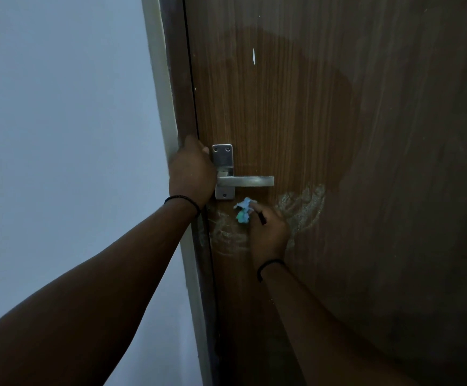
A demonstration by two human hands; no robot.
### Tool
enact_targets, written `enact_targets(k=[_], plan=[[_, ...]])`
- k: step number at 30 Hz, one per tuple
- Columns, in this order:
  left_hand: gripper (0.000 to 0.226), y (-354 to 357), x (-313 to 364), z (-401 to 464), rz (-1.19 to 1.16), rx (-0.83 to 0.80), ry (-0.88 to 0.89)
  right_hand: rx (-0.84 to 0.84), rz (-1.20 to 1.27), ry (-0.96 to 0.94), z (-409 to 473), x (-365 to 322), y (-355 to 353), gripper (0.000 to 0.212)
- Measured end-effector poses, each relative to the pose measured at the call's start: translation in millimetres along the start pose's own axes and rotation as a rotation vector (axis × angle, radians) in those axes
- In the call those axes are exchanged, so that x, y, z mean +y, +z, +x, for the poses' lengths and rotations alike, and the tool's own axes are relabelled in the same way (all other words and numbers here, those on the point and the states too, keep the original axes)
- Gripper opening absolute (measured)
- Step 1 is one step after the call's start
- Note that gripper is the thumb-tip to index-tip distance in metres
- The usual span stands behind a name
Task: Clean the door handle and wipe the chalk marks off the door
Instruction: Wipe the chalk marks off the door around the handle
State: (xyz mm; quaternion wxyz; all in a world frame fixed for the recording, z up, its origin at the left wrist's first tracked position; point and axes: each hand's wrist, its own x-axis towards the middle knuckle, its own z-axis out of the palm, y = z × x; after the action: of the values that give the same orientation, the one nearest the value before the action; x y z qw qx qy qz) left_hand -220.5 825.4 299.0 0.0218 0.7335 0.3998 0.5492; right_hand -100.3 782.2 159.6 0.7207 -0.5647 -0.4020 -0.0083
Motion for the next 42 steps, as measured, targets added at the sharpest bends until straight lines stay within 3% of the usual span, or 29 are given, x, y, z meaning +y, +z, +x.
enact_targets(k=[4,7,10,13,16,22,27,30,34,36,39,42], plan=[[0.006,5,4,4,0.009,0.050,0.044,0.125,-0.106,-0.127,24,-17,-7,0.011],[0.004,8,5,13,-0.050,0.093,-0.016,0.019,-0.209,-0.281,26,-24,-2,0.009],[0.018,5,7,20,-0.127,0.191,-0.048,-0.105,-0.245,-0.400,23,-19,-6,0.010],[0.031,2,10,21,-0.162,0.245,-0.041,-0.077,-0.265,-0.369,31,-13,-23,0.010],[0.039,3,15,16,-0.167,0.223,0.046,0.098,-0.255,-0.308,40,-16,-33,0.011],[0.067,11,27,8,0.013,-0.014,0.395,-0.023,-0.367,-0.574,31,-12,-23,0.021],[0.060,8,14,11,0.146,-0.110,0.447,-0.138,-0.567,-0.433,37,8,-48,0.052],[0.055,20,23,13,0.229,-0.143,0.505,-0.193,-0.816,-0.554,23,12,-39,0.059],[0.061,38,41,20,0.304,-0.168,0.487,-0.324,-0.948,-0.576,16,21,-38,0.068],[0.060,41,40,24,0.311,-0.175,0.479,-0.271,-0.973,-0.549,27,26,-57,0.065],[0.058,44,37,23,0.308,-0.164,0.483,-0.070,-0.951,-0.354,44,28,-85,0.063],[0.058,47,40,20,0.280,-0.156,0.473,-0.028,-0.863,-0.268,50,22,-83,0.064]])
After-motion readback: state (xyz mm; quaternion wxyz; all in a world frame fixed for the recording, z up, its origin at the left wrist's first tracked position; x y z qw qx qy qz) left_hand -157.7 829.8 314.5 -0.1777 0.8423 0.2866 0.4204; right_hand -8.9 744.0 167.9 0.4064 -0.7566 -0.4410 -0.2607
